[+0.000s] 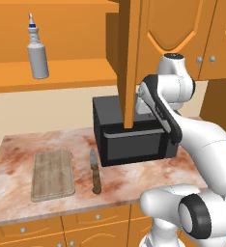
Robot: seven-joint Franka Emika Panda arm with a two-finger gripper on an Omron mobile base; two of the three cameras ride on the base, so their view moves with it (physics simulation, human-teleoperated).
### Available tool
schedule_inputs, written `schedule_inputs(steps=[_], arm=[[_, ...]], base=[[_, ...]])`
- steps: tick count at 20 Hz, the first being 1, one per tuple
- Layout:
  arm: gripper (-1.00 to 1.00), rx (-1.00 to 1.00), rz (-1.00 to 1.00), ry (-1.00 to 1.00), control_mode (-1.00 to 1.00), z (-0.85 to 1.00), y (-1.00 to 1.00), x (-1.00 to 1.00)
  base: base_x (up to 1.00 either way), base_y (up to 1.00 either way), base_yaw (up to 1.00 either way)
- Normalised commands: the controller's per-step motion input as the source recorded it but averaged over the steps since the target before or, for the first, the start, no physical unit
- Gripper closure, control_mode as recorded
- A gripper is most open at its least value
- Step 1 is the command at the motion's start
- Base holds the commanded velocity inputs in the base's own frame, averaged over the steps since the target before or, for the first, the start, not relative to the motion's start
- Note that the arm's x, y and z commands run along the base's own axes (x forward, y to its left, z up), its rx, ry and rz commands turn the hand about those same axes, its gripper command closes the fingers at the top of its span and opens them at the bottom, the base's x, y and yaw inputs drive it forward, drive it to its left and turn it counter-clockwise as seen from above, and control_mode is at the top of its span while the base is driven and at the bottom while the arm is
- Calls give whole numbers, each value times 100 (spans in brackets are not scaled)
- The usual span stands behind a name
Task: Move the cutting board and knife to the sink. Then move spray from the cabinet to the counter.
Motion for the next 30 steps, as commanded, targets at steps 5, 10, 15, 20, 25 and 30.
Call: schedule_inputs(steps=[5, 10, 15, 20, 25, 30], arm=[[-100, 0, 0, 0, -100, 0, 0, -2], [-100, 0, 0, 0, -100, 0, 0, -4], [-100, 0, 0, -2, -100, 0, 0, -11], [-100, 0, 0, -5, -100, 0, 0, -14], [-100, 0, 0, 0, -100, 0, 0, -2], [-100, 0, 0, 0, 100, 0, 0, 0]], base=[[0, 0, 0], [0, 0, 0], [0, 0, 0], [0, 0, 0], [0, 0, 0], [-44, 0, 0]])
